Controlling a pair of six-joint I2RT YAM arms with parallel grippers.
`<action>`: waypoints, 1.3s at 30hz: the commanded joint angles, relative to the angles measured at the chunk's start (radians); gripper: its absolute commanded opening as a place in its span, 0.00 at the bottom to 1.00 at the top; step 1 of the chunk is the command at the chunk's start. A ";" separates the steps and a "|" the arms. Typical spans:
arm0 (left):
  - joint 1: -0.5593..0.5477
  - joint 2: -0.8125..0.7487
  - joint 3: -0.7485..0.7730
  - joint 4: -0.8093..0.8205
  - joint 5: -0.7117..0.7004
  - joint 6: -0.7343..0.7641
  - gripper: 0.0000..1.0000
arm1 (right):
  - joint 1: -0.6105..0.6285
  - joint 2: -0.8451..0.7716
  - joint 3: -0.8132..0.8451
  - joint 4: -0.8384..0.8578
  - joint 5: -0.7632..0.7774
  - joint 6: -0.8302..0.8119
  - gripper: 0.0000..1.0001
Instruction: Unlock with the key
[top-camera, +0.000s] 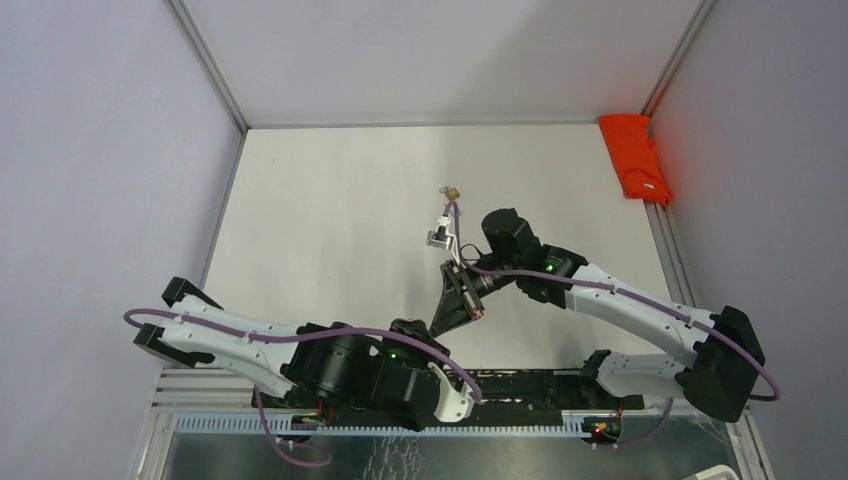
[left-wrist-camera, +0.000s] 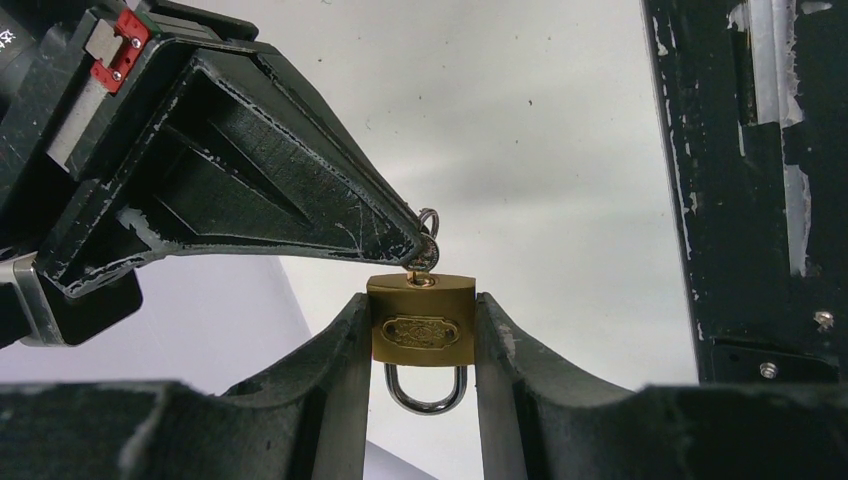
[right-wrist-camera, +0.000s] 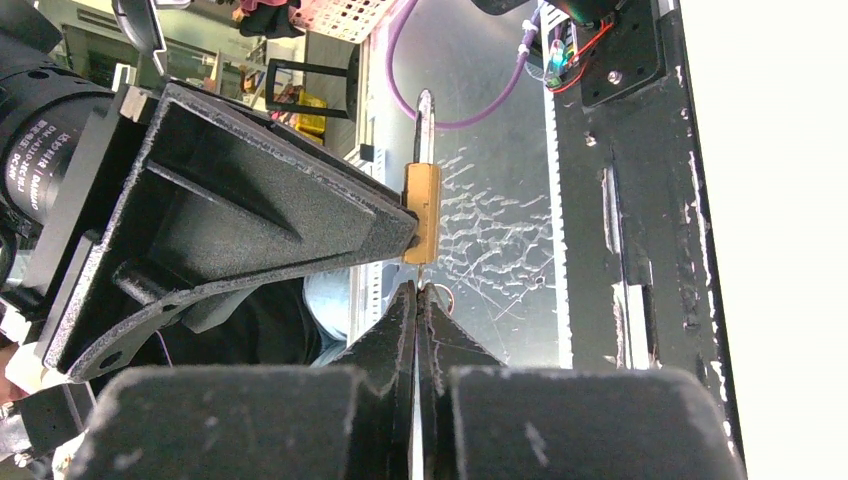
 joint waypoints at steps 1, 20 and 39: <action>-0.013 0.019 0.078 0.207 0.008 0.040 0.02 | 0.001 0.024 0.093 0.105 0.046 -0.017 0.00; 0.096 -0.067 0.009 0.517 -0.010 -0.091 0.02 | -0.018 0.089 0.211 0.139 0.151 -0.096 0.34; 0.294 -0.310 -0.380 0.951 -0.245 -0.336 0.06 | -0.183 0.012 0.081 -0.160 0.596 -0.424 0.45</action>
